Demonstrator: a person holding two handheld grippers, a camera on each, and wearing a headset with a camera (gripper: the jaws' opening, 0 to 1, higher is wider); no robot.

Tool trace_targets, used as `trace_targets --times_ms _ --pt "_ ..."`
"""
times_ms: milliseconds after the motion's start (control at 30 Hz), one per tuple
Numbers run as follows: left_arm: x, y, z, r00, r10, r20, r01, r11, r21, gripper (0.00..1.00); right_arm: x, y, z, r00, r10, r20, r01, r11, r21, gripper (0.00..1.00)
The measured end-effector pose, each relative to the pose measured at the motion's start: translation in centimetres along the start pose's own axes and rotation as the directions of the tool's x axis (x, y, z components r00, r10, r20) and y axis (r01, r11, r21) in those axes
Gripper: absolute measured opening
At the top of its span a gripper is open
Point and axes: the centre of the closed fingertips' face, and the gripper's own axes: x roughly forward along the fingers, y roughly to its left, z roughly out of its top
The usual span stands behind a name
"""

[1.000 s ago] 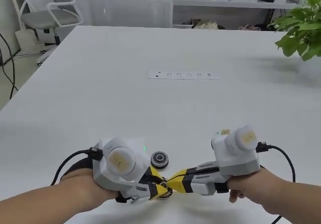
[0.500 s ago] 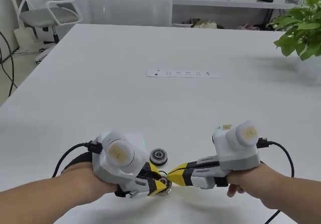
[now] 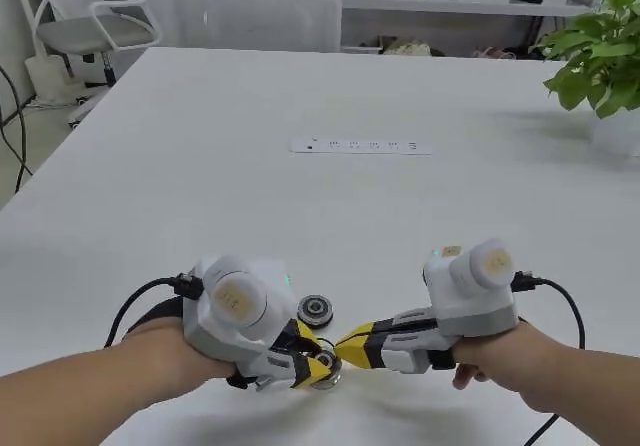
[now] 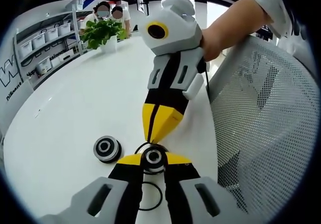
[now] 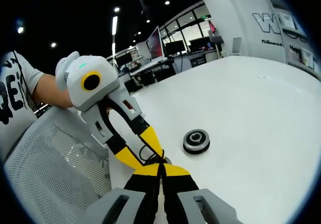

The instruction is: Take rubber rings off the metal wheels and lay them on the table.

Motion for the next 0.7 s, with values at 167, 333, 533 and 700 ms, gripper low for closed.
trace_targets --times_ms 167,333,533,700 --pt "-0.5 0.0 0.3 0.9999 0.0 0.013 0.0 1.0 -0.009 0.17 -0.1 -0.1 0.1 1.0 -0.001 0.007 0.001 1.0 0.005 0.0" --pt "-1.1 -0.2 0.5 0.9996 0.0 0.027 0.0 1.0 -0.012 0.19 -0.3 -0.1 0.4 0.9998 -0.005 0.017 0.005 1.0 0.012 0.0" --pt "-2.2 0.0 0.6 0.999 0.01 0.044 -0.009 1.0 -0.026 0.23 -0.4 0.0 0.5 0.9997 0.001 0.024 -0.002 1.0 0.018 0.0" --pt "-3.1 0.3 0.4 0.9982 0.023 0.055 -0.021 0.999 -0.033 0.25 -0.4 0.1 0.7 0.9996 0.005 0.028 -0.005 1.0 0.019 0.0"
